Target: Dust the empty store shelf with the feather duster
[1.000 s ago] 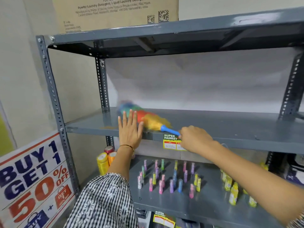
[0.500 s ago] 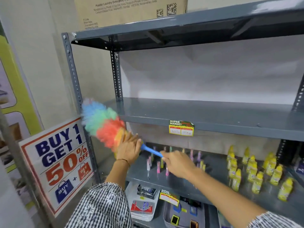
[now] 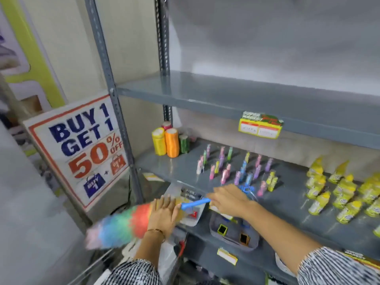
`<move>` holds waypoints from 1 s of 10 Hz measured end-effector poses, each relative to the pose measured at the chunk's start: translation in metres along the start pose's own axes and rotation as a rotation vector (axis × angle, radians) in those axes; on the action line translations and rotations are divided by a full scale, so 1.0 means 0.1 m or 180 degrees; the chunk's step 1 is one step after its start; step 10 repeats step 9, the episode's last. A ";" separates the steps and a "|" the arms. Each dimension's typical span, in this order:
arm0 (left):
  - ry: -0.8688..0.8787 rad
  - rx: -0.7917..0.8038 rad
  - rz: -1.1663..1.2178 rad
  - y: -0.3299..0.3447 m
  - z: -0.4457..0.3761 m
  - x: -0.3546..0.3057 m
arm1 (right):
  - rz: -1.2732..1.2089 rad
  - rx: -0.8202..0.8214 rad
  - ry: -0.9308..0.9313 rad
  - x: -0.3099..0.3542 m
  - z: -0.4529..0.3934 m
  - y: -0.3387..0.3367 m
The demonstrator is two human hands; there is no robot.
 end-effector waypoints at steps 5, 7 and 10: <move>-0.1871 0.0602 0.0785 2.52 1.30 2.15 | 0.0544 0.0606 -0.1919 2.49 -1.51 2.59; -0.2287 0.0595 0.0850 3.58 1.71 2.55 | 0.0791 0.0757 -0.2184 3.13 -1.59 3.99; -0.2444 0.0359 0.0864 3.93 1.80 2.65 | 0.0869 0.0912 -0.1891 3.19 -1.62 4.60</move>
Point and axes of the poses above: each hand's wrist, its own z-axis away from the middle knuckle, its own y-axis out of the palm, x = y × z, the point moved 8 cm from there along -z, towards the middle knuckle, and after that the axes turned 14 degrees about y, right-handed, at the moved point
